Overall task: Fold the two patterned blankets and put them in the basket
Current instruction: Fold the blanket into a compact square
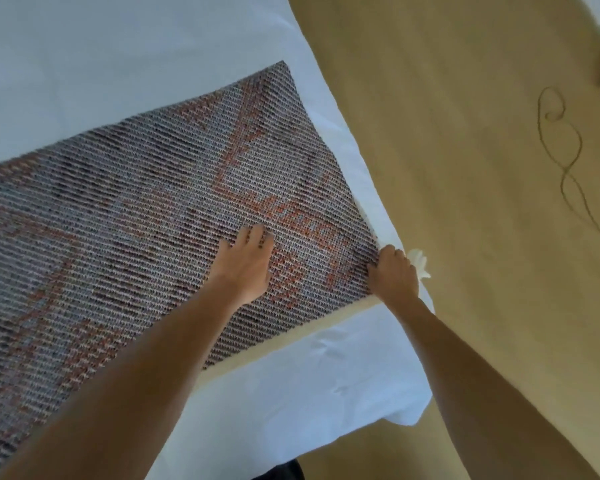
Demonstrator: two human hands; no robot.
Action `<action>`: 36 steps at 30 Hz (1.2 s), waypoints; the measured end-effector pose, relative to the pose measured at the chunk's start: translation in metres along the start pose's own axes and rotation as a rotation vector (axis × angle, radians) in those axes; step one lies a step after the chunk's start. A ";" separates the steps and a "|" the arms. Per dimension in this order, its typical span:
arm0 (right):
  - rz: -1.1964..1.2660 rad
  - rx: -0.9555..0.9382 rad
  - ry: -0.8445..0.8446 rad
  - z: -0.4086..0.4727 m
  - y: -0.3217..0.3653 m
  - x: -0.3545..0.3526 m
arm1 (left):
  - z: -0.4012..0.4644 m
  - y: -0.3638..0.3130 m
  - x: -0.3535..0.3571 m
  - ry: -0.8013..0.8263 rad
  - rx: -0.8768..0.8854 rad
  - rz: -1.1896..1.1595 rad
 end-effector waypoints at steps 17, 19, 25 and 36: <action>0.176 -0.334 -0.374 -0.066 0.027 -0.013 | 0.135 -0.094 -0.081 0.091 0.294 0.531; 0.226 -0.364 -0.352 -0.078 0.041 -0.020 | 0.127 -0.077 -0.090 0.102 0.278 0.546; 0.326 -0.491 -0.251 -0.127 0.124 -0.032 | 0.070 0.007 -0.106 0.047 0.211 0.497; 0.262 -0.815 -0.044 -0.278 0.324 0.002 | -0.126 0.224 -0.045 0.061 -0.018 0.345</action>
Point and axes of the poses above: each hand's wrist, its own z-axis towards the middle knuckle, its own x-axis out of the palm, y = z × x, the point moved 6 cm from there along z, towards the middle knuckle, and after that the axes turned 2 degrees about x, right-handed, at the moved point
